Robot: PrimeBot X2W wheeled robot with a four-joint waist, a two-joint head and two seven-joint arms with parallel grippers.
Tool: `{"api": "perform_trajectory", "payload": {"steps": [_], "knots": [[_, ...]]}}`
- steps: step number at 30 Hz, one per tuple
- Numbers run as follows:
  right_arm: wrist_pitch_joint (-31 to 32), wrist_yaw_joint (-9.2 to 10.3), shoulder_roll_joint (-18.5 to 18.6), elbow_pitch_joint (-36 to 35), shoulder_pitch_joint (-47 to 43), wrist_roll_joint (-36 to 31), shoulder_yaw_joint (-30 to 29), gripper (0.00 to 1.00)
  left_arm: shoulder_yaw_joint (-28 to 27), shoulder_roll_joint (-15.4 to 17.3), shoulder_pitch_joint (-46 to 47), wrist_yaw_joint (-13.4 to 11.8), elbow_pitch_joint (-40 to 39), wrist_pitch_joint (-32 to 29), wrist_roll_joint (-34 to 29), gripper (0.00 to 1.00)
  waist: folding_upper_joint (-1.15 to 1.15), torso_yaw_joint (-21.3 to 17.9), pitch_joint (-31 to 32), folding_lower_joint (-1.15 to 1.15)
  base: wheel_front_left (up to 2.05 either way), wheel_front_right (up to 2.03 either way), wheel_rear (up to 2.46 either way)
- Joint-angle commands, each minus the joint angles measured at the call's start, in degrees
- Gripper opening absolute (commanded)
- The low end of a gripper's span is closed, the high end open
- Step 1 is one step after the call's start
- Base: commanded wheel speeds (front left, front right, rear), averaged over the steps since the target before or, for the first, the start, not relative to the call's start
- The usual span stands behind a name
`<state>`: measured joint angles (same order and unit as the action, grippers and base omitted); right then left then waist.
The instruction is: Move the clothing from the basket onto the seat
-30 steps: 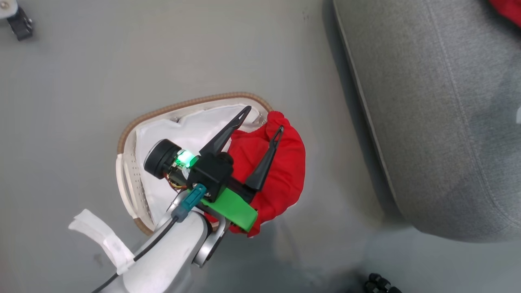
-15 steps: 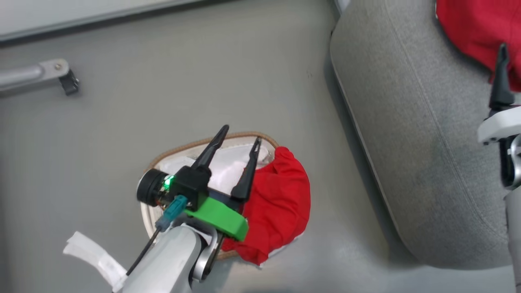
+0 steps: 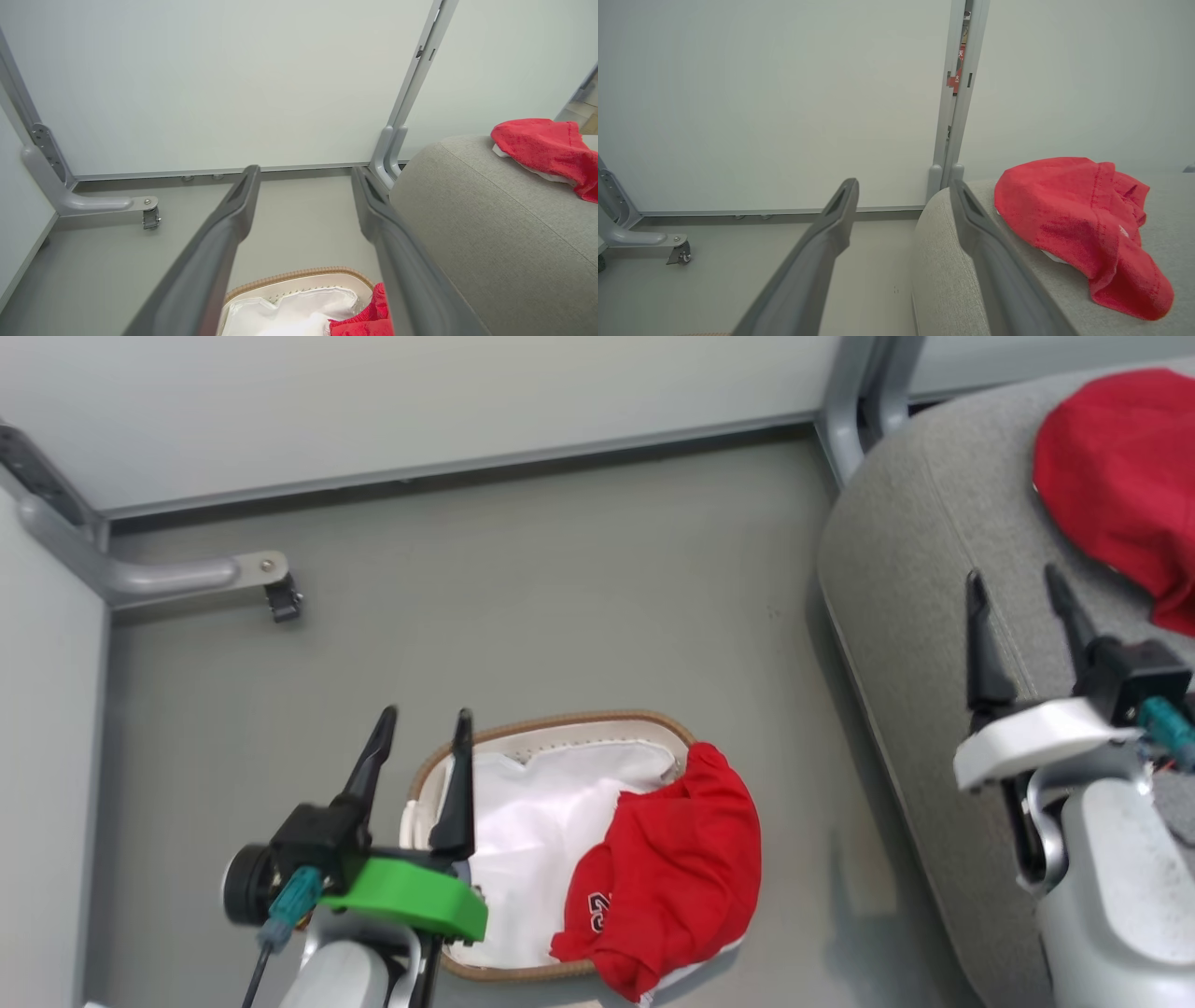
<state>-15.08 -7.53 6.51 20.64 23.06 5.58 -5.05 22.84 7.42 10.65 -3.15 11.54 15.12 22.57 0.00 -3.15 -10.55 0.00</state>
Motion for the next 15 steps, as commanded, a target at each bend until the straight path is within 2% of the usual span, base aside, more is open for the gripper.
{"api": "perform_trajectory", "payload": {"steps": [1, 8, 15], "knots": [[-0.14, 0.08, -0.51, -0.89, -2.16, 0.14, -0.07, 1.0, -1.49, -0.5, -2.14, 0.28, -0.23, 0.03, -0.66, 1.0, 0.0, 2.58, 2.88, 0.0, 0.0, 0.0, 0.0], [-0.13, 0.08, -3.03, -4.31, -9.96, -0.66, 1.01, 1.0, -7.88, -1.88, -8.27, 1.09, -1.08, 0.04, -2.59, 1.0, 0.0, 3.91, 5.93, 0.0, 0.0, 0.0, 0.0], [-0.14, 0.08, -3.49, -7.0, -16.67, 0.84, 3.79, 1.0, -14.32, -3.07, -15.1, 1.79, -2.23, 0.05, -3.94, 1.0, 0.0, 3.33, 8.02, 0.0, 0.0, 0.0, 0.0]]}}
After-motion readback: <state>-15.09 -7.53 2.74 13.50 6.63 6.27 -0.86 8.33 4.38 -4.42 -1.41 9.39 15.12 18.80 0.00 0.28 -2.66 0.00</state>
